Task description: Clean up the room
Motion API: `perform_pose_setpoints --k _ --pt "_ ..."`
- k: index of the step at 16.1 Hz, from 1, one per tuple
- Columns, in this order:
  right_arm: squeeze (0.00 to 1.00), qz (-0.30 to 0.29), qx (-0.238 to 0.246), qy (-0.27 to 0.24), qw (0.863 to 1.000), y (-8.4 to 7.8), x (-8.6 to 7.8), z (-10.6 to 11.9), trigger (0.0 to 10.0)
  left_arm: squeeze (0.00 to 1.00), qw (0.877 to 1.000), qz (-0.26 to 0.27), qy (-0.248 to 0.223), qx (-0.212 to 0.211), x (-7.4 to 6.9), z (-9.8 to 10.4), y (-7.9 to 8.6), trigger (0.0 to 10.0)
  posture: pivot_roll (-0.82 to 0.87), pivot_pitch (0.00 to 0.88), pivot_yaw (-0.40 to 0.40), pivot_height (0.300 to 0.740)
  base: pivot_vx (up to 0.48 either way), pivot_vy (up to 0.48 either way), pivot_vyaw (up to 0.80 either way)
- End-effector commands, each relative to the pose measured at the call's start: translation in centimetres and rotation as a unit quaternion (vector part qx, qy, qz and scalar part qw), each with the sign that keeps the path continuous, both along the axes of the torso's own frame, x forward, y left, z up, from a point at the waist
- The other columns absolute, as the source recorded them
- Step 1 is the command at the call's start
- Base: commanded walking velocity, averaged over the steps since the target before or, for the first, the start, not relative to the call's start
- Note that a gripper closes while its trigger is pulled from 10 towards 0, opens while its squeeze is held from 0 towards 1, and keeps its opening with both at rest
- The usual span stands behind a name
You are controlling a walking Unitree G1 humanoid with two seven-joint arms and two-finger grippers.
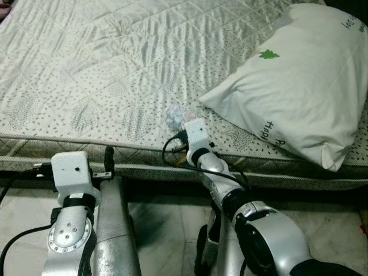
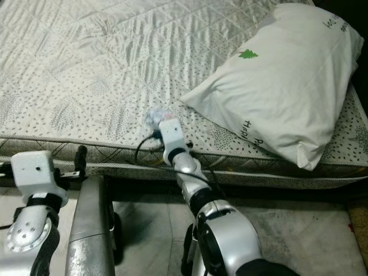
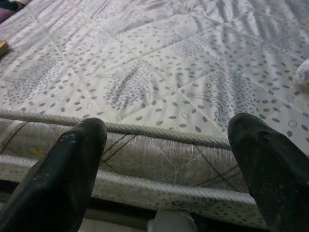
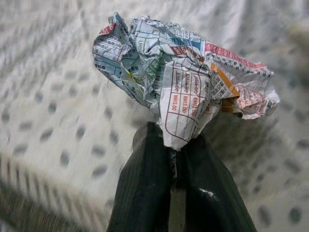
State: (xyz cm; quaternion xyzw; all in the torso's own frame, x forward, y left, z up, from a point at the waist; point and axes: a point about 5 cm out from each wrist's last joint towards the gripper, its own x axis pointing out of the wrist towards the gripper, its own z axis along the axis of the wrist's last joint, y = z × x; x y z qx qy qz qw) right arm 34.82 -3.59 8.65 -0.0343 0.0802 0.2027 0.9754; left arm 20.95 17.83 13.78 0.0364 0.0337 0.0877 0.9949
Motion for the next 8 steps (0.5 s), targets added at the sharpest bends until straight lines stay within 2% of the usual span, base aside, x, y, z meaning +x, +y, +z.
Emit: perform_pose_setpoints --k 1,2,3,5,8 --pt "0.0 -0.01 0.015 -0.004 1.0 -0.6 0.3 0.3 0.0 0.0 1.0 0.002 0.002 -0.001 0.2 -0.4 0.0 10.0 0.12 0.137 -0.11 0.526 0.0 0.0 0.0" --pt "0.0 -0.013 0.017 -0.007 1.0 -1.1 0.5 0.5 0.0 0.0 1.0 0.002 0.0 -0.003 0.5 -0.4 0.0 10.0 0.12 0.13 -0.109 0.526 0.0 0.0 0.0" --pt "0.0 -0.025 0.021 -0.02 0.999 -2.2 0.9 1.0 0.0 0.0 1.0 0.002 -0.004 -0.006 0.8 -0.4 -0.1 10.0 0.11 0.108 -0.108 0.526 0.0 0.0 0.0" --pt "0.0 -0.044 0.04 -0.067 0.996 -5.4 1.5 2.5 0.0 0.0 1.0 -0.002 -0.01 -0.017 2.0 -0.7 -0.1 10.0 0.06 0.06 -0.086 0.526 0.0 0.0 0.0" --pt "0.0 -0.068 0.038 -0.103 0.992 -8.7 -0.1 2.6 0.0 0.0 1.0 -0.009 -0.023 -0.016 2.9 -0.8 -0.2 10.0 0.02 0.0 -0.066 0.526 0.0 0.0 0.0"
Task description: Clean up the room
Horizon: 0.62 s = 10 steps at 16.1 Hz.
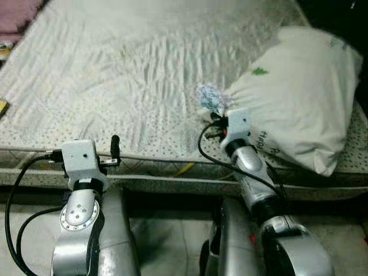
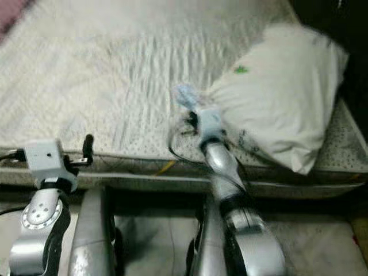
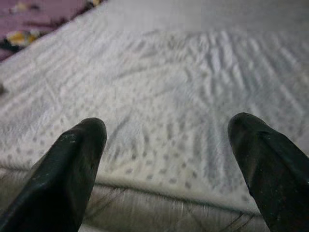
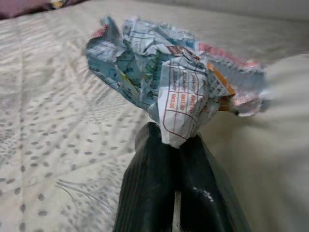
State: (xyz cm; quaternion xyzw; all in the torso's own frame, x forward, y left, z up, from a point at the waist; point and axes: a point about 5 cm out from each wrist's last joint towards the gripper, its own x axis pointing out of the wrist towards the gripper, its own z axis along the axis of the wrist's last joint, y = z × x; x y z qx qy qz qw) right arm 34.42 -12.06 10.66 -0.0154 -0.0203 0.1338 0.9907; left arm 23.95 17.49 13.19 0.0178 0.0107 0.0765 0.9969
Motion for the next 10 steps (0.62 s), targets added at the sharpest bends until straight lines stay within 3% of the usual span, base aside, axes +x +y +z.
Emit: perform_pose_setpoints --k 1,5,6,7,10 --pt "0.0 -0.013 0.0 -0.013 1.0 -1.2 -0.6 0.5 0.0 0.0 1.0 0.004 0.001 0.001 0.2 -0.3 0.3 10.0 0.01 0.0 -0.06 0.526 0.0 0.0 0.0" --pt "0.0 -0.014 -0.029 -0.047 0.998 -3.9 -5.1 1.0 0.0 0.0 1.0 -0.019 -0.019 0.009 1.2 -0.5 0.2 10.0 -0.04 0.0 -0.027 0.526 0.0 0.0 0.0" --pt "0.0 -0.005 -0.03 -0.048 0.998 -4.2 -6.0 1.1 1.1 0.0 0.999 -0.023 -0.024 0.012 1.3 -0.4 0.2 10.0 -0.04 0.0 -0.02 0.526 0.0 0.0 0.0" --pt "0.0 -0.021 -0.037 -0.022 0.999 -5.2 -7.2 0.7 10.0 0.0 0.999 -0.024 -0.028 0.013 1.3 -0.2 0.3 10.0 -0.04 0.0 -0.02 0.526 0.0 0.0 0.0" --pt "0.0 -0.039 -0.017 0.002 0.999 -5.3 -8.3 0.7 10.0 0.0 0.999 -0.023 -0.034 0.024 1.2 -0.1 0.7 10.0 -0.03 0.0 -0.015 0.526 0.0 0.0 0.0"
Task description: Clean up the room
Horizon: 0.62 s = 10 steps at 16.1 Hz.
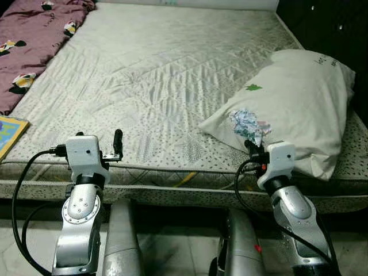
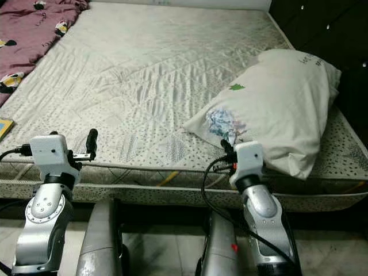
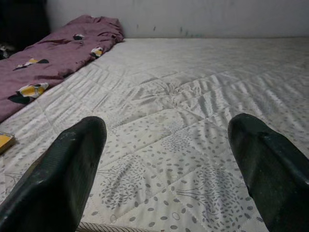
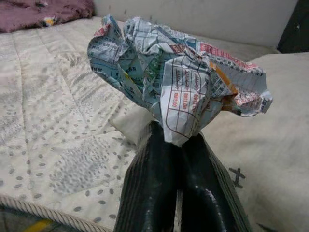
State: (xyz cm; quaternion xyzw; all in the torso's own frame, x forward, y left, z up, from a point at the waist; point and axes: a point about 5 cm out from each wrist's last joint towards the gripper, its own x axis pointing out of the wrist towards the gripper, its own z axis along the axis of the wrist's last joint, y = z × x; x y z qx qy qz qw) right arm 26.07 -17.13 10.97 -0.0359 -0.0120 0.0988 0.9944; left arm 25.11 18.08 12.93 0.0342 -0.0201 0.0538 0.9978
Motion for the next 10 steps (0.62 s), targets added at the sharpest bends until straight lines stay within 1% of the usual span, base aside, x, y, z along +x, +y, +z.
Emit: perform_pose_setpoints --k 1,2,3,5,6,7,10 --pt "0.0 0.001 0.003 -0.006 1.0 0.4 -0.1 0.6 10.0 0.0 1.0 0.003 -0.001 -0.001 -0.2 0.0 0.3 10.0 -0.03 0.0 -0.009 0.526 0.0 0.0 0.0" --pt "0.0 0.002 0.008 -0.005 1.0 0.6 -0.2 0.7 10.0 0.0 1.0 0.004 0.003 -0.003 -0.3 -0.1 0.3 10.0 -0.03 0.0 -0.006 0.526 0.0 0.0 0.0" --pt "0.0 0.005 0.046 0.008 0.999 1.4 0.0 1.0 10.0 0.0 1.0 -0.001 0.015 -0.018 -0.7 -0.8 -0.2 10.0 -0.04 0.0 0.007 0.526 0.0 0.0 0.0" --pt "0.0 0.009 0.062 0.006 0.998 2.1 0.0 1.3 10.0 0.0 0.999 -0.021 0.033 -0.014 -1.4 -1.6 -0.8 10.0 -0.04 0.0 0.022 0.53 0.0 0.0 0.0" --pt "0.0 0.002 0.064 0.008 0.998 2.3 0.1 1.4 10.0 0.0 0.999 -0.022 0.036 -0.021 -1.3 -1.8 -0.8 10.0 -0.04 0.0 0.025 0.53 0.0 0.0 -0.48" --pt "0.0 -0.014 0.067 0.004 0.998 2.1 0.2 1.6 10.0 0.0 0.999 -0.014 0.03 -0.028 -1.2 -1.5 -0.4 10.0 -0.04 0.0 0.022 0.542 0.0 0.0 -0.47" --pt "0.0 -0.018 0.068 0.013 0.997 1.9 0.2 1.6 10.0 0.0 0.999 -0.009 0.026 -0.024 -1.1 -1.3 -0.3 10.0 -0.04 0.0 0.02 0.566 0.0 0.0 -0.46"
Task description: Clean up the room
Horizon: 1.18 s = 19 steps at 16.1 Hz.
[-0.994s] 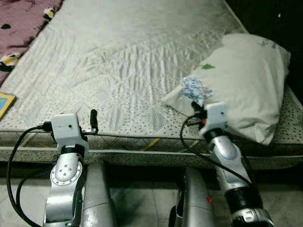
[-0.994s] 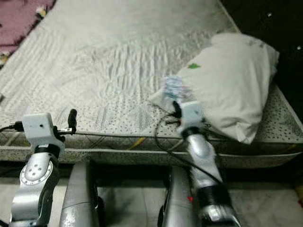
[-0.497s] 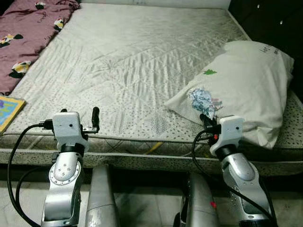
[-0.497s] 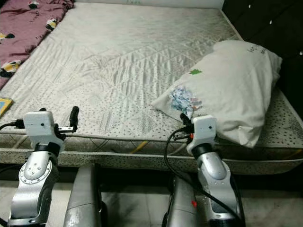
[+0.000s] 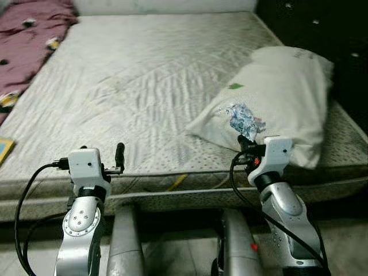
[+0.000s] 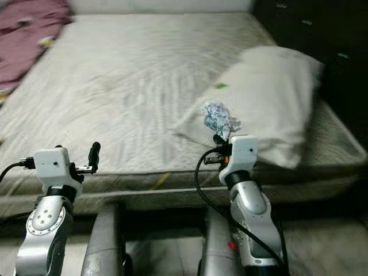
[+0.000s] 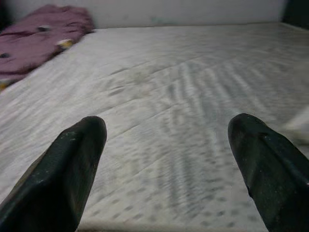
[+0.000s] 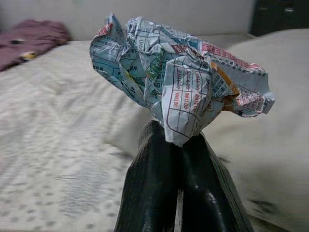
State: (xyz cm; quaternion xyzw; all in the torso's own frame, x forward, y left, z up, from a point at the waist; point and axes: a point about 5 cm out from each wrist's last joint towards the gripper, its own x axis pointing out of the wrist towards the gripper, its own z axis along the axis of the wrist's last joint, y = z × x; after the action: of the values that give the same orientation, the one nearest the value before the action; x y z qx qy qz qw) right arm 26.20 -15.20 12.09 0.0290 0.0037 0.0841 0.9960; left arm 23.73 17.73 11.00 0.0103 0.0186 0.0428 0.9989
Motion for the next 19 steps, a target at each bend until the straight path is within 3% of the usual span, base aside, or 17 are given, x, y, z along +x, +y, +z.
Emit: perform_pose_setpoints --k 1,7,19 --pt "0.0 -0.01 0.0 -0.003 1.0 -0.4 0.2 0.4 10.0 0.0 1.0 -0.001 -0.01 0.001 0.1 0.5 -0.1 10.0 -0.05 0.0 0.018 0.582 0.0 0.0 -0.46" --pt "0.0 -0.001 -0.01 -0.003 1.0 -0.2 0.5 0.7 10.0 0.0 1.0 0.001 -0.005 -0.001 0.1 0.2 -0.4 10.0 -0.05 0.0 0.01 0.619 0.0 0.0 -0.47" --pt "0.0 -0.002 -0.01 -0.014 1.0 -0.3 1.2 1.0 10.0 0.0 1.0 0.012 -0.004 0.01 0.6 0.3 -0.3 10.0 -0.05 0.0 0.011 0.739 0.0 0.0 0.0"
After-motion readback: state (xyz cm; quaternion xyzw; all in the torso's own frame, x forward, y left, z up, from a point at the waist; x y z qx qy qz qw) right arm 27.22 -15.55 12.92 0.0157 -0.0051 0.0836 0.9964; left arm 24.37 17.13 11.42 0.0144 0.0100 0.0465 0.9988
